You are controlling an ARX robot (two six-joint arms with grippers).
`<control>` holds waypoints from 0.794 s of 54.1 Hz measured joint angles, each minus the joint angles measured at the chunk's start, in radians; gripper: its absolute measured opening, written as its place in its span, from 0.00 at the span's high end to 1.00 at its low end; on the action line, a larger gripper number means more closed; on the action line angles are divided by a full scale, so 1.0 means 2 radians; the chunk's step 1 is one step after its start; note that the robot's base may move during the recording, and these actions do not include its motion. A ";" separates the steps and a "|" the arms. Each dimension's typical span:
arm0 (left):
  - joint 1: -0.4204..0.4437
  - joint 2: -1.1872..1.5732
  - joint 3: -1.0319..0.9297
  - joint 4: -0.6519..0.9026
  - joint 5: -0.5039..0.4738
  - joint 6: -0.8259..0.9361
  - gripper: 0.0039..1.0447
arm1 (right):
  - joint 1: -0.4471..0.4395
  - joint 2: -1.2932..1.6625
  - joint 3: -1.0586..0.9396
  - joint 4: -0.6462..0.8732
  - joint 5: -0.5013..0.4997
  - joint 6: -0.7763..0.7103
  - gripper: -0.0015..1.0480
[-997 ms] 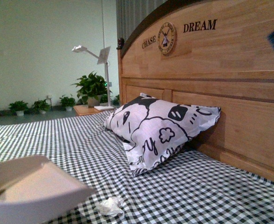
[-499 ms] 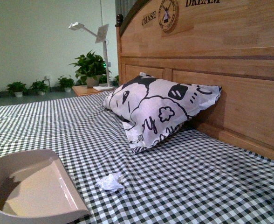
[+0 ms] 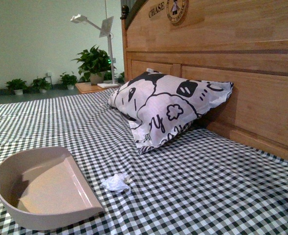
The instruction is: Clean up trash
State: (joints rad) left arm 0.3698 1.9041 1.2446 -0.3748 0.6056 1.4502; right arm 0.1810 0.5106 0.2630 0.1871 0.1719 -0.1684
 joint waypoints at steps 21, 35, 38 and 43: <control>-0.003 0.010 0.000 0.019 0.015 -0.007 0.73 | 0.000 0.000 0.000 0.000 0.000 0.000 0.81; -0.003 0.024 0.000 -0.010 0.011 -0.006 0.73 | -0.036 0.064 0.070 -0.119 -0.195 0.025 0.81; -0.003 0.027 0.000 -0.013 0.009 -0.004 0.73 | -0.035 0.084 0.089 -0.116 -0.198 0.026 0.81; -0.002 0.032 0.001 -0.017 0.009 -0.004 0.73 | -0.030 0.110 0.113 -0.107 -0.183 0.031 0.81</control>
State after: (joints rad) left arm 0.3649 1.9690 1.2469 -0.4091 0.6239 1.4425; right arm 0.1207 0.7307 0.4900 -0.0277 -0.1951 -0.1074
